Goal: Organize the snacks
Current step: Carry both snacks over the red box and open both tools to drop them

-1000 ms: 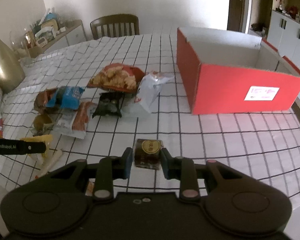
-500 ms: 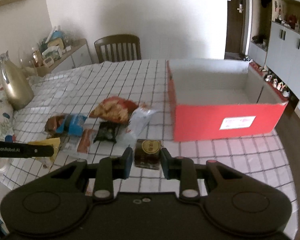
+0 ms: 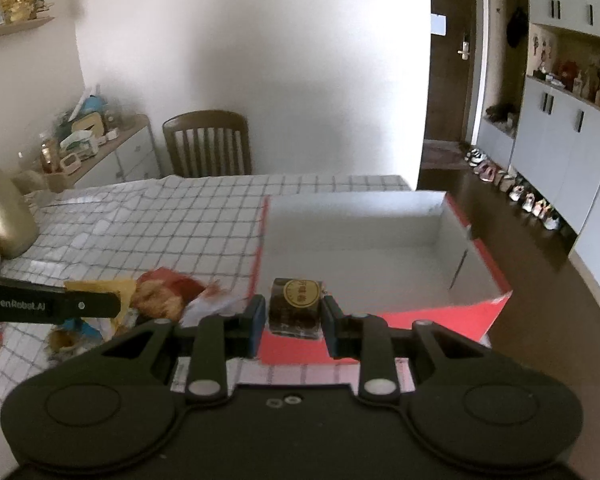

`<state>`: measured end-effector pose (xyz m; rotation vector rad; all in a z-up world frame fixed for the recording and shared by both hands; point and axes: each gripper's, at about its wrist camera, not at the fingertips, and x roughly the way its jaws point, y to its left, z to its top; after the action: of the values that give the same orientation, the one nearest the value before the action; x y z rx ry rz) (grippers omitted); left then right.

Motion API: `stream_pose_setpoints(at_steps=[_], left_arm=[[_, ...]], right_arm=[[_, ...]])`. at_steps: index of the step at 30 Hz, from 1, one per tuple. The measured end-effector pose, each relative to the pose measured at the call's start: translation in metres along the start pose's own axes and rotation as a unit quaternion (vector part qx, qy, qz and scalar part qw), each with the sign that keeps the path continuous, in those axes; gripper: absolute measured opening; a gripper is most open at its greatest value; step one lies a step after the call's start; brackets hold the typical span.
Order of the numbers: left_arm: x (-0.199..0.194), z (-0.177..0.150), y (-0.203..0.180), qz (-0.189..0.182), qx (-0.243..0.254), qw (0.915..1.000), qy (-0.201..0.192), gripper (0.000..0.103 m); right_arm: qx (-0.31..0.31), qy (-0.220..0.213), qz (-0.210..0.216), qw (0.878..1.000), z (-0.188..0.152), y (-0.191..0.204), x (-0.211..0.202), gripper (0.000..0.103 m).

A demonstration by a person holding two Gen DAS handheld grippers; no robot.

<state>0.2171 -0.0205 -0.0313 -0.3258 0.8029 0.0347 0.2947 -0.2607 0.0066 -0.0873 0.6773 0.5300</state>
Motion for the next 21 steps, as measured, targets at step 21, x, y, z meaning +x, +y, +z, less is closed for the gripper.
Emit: stream_pose_setpoints(at_steps=[21], left_arm=[[0.147, 0.084, -0.12, -0.021, 0.056, 0.9972, 0.046, 0.029]], right_arm=[[-0.006, 0.037, -0.023, 0.999, 0.035, -0.103, 0.079, 0.029]])
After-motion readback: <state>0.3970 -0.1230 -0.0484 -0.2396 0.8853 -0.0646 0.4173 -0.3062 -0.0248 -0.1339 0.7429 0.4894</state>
